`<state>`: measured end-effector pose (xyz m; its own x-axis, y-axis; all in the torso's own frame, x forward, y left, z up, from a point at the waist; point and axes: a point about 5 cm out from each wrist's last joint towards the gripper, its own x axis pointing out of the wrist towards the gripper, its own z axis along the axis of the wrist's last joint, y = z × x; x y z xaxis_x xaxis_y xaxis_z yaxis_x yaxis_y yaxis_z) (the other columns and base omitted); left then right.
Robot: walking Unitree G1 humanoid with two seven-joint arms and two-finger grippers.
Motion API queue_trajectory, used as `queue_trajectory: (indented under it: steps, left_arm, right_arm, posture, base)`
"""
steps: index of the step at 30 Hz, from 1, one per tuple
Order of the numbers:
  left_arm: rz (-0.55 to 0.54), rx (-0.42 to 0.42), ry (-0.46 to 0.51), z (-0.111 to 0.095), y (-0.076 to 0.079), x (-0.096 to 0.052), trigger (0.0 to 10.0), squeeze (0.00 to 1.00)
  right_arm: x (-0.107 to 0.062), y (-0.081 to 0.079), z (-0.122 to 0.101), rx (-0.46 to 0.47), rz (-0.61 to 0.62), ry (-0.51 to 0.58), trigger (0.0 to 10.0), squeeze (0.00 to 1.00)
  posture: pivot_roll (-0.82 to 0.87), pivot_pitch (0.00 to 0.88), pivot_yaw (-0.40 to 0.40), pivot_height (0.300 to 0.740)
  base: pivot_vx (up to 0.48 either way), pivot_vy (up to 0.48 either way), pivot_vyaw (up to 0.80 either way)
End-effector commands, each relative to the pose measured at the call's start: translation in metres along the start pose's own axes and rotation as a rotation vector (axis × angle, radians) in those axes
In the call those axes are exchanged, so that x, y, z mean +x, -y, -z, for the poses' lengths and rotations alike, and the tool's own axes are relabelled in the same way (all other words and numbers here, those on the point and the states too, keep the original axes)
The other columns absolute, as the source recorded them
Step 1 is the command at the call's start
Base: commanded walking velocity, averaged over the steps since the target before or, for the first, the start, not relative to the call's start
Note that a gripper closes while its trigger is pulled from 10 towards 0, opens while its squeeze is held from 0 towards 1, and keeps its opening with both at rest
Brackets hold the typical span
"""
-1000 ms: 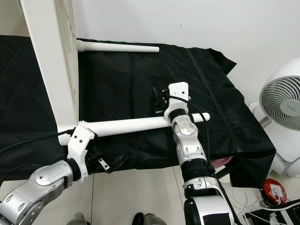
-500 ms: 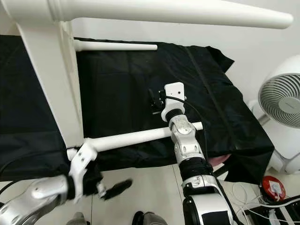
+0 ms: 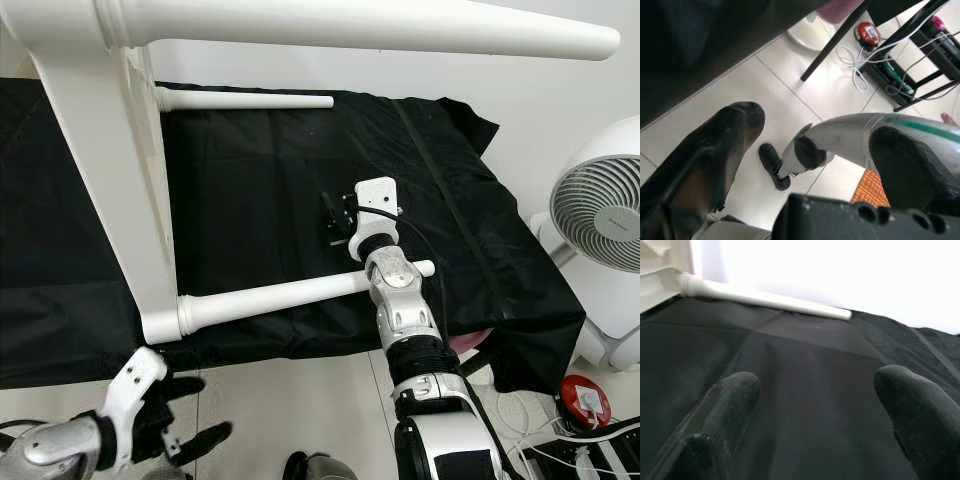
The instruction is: Building children table
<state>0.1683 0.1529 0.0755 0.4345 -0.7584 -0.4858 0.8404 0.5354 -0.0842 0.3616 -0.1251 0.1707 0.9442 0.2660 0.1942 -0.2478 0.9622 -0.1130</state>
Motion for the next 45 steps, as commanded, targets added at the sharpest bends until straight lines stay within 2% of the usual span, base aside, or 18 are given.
queue_trajectory:
  steps: [1, 3, 4, 5, 7, 8, 10, 12, 14, 17, 20, 21, 22, 30, 32, 34, 38, 45]
  left_arm:
    - [0.042, -0.032, -0.037, 0.017, 0.003, 0.004, 10.0, 0.00]
    - [0.014, -0.059, -0.055, 0.026, 0.000, 0.006, 10.0, 0.00]
    - [-0.020, -0.081, -0.087, 0.041, -0.002, 0.008, 10.0, 0.00]
    - [-0.020, -0.081, -0.087, 0.041, -0.002, 0.008, 10.0, 0.00]
    - [-0.097, -0.129, -0.129, 0.063, -0.006, 0.012, 10.0, 0.00]
    - [-0.097, -0.129, -0.129, 0.063, -0.006, 0.012, 10.0, 0.00]
    - [-0.171, -0.196, -0.176, 0.088, -0.007, 0.017, 10.0, 0.00]
    - [-0.183, -0.206, -0.184, 0.092, -0.008, 0.017, 10.0, 0.00]
    - [-0.260, -0.218, -0.248, 0.112, -0.010, 0.023, 10.0, 0.00]
    - [-0.288, -0.228, -0.264, 0.117, -0.011, 0.024, 10.0, 0.00]
    - [-0.379, -0.280, -0.317, 0.134, -0.017, 0.030, 10.0, 0.00]
    - [-0.379, -0.280, -0.317, 0.134, -0.017, 0.030, 10.0, 0.00]
    - [-0.449, -0.350, -0.332, 0.140, -0.024, 0.034, 10.0, 0.00]
    - [-0.587, -0.413, -0.405, 0.152, -0.037, 0.039, 10.0, 0.00]
    - [-0.626, -0.413, -0.430, 0.155, -0.039, 0.037, 10.0, 0.00]
    - [-0.696, -0.464, -0.462, 0.161, -0.043, 0.032, 10.0, 0.00]
    - [-0.716, -0.428, -0.522, 0.165, -0.042, 0.031, 10.0, 0.00]
    - [-0.784, -0.459, -0.571, 0.171, -0.039, 0.028, 10.0, 0.00]
  right_arm:
    - [-0.006, 0.000, 0.006, 0.027, -0.009, 0.002, 10.0, 0.00]
    - [-0.007, -0.001, 0.007, 0.030, -0.012, 0.002, 10.0, 0.00]
    - [-0.009, -0.001, 0.008, 0.031, -0.013, 0.002, 10.0, 0.00]
    - [-0.009, -0.001, 0.008, 0.031, -0.013, 0.002, 10.0, 0.00]
    - [-0.011, -0.001, 0.008, 0.033, -0.015, 0.008, 10.0, 0.00]
    - [-0.011, -0.001, 0.008, 0.033, -0.015, 0.008, 10.0, 0.00]
    - [-0.012, 0.000, 0.007, 0.038, -0.012, 0.019, 10.0, 0.00]
    - [-0.011, 0.000, 0.007, 0.039, -0.012, 0.021, 10.0, 0.00]
    - [-0.010, -0.001, 0.006, 0.042, -0.011, 0.025, 10.0, 0.00]
    - [-0.010, -0.001, 0.006, 0.043, -0.012, 0.026, 10.0, 0.00]
    - [-0.009, -0.003, 0.005, 0.052, -0.015, 0.035, 10.0, 0.00]
    - [-0.009, -0.003, 0.005, 0.052, -0.015, 0.035, 10.0, 0.00]
    - [-0.008, -0.005, 0.003, 0.073, -0.023, 0.049, 10.0, 0.00]
    - [-0.009, -0.016, 0.001, 0.147, -0.057, 0.067, 10.0, 0.00]
    - [-0.010, -0.017, 0.001, 0.156, -0.060, 0.075, 10.0, 0.00]
    - [-0.011, -0.018, 0.000, 0.166, -0.056, 0.088, 10.0, 0.00]
    - [-0.015, -0.020, -0.002, 0.204, -0.067, 0.107, 10.0, 0.00]
    - [-0.020, -0.026, -0.006, 0.238, -0.091, 0.141, 10.0, 0.00]
  posture:
    - [0.12, 0.117, -0.116, 0.740]
    - [0.12, 0.114, -0.112, 0.740]
    - [0.12, 0.111, -0.109, 0.740]
    - [0.12, 0.111, -0.109, 0.740]
    - [0.11, 0.105, -0.102, 0.740]
    - [0.11, 0.105, -0.102, 0.740]
    - [0.11, 0.099, -0.096, 0.740]
    - [0.11, 0.099, -0.096, 0.740]
    - [0.11, 0.089, -0.090, 0.740]
    - [0.11, 0.089, -0.090, 0.740]
    - [0.11, 0.085, -0.089, 0.740]
    - [0.11, 0.085, -0.089, 0.740]
    - [0.12, 0.082, -0.089, 0.740]
    - [0.11, 0.076, -0.088, 0.740]
    - [0.11, 0.071, -0.085, 0.740]
    - [0.09, 0.069, -0.080, 0.740]
    - [0.07, 0.066, -0.077, 0.740]
    - [0.05, 0.062, -0.073, 0.740]
  base:
    - [0.000, 0.000, 0.00]
    - [0.000, 0.000, 0.00]
    - [0.000, 0.000, 0.00]
    - [0.000, 0.000, 0.00]
    - [0.000, 0.000, 0.00]
    - [0.000, 0.000, 0.00]
    - [0.000, 0.000, 0.00]
    - [0.000, 0.000, 0.00]
    - [0.000, 0.000, 0.00]
    - [0.000, 0.000, 0.00]
    - [0.000, 0.000, 0.00]
    - [0.000, 0.000, 0.00]
    - [0.000, 0.000, 0.00]
    - [0.000, 0.000, 0.00]
    - [0.000, 0.000, 0.00]
    - [0.000, 0.000, 0.00]
    - [0.000, 0.000, 0.00]
    - [0.000, 0.000, 0.00]
